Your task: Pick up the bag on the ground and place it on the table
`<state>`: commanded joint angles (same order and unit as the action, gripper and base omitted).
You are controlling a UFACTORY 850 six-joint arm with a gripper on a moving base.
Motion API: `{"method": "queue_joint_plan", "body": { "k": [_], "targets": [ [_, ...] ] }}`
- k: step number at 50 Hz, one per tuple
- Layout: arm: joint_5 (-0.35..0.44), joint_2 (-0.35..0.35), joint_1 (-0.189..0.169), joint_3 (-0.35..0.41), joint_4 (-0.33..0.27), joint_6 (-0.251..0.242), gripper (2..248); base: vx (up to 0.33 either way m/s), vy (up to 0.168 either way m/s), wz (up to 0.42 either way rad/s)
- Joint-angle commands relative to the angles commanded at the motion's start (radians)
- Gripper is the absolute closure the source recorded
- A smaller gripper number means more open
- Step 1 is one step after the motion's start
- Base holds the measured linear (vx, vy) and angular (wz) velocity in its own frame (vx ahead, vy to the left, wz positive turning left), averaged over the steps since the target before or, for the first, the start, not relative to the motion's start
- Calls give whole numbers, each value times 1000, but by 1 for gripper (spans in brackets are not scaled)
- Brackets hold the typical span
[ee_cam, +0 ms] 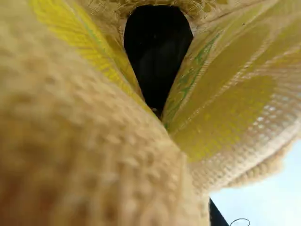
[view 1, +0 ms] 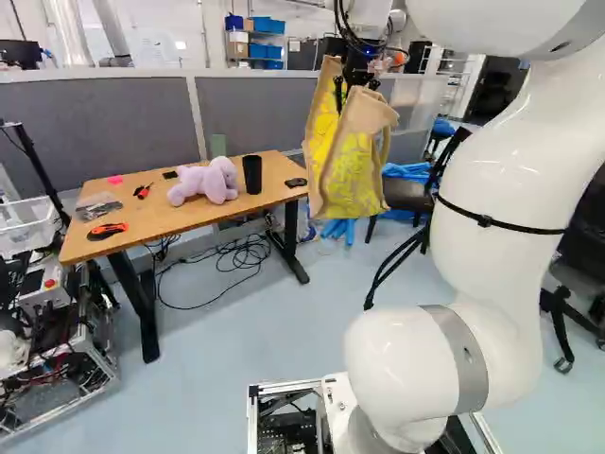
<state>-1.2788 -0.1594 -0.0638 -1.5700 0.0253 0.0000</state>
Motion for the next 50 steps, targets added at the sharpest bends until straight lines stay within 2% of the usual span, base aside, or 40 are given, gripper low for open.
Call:
{"method": "queue_joint_plan", "body": {
  "k": [16, 41, 50],
  "targets": [
    [0, 0, 0, 0, 0, 0, 227, 103, -76, 260],
    [0, 0, 0, 0, 0, 0, 227, 106, -117, 13],
    [0, 0, 0, 0, 0, 0, 227, 158, -38, 233]
  ]
}}
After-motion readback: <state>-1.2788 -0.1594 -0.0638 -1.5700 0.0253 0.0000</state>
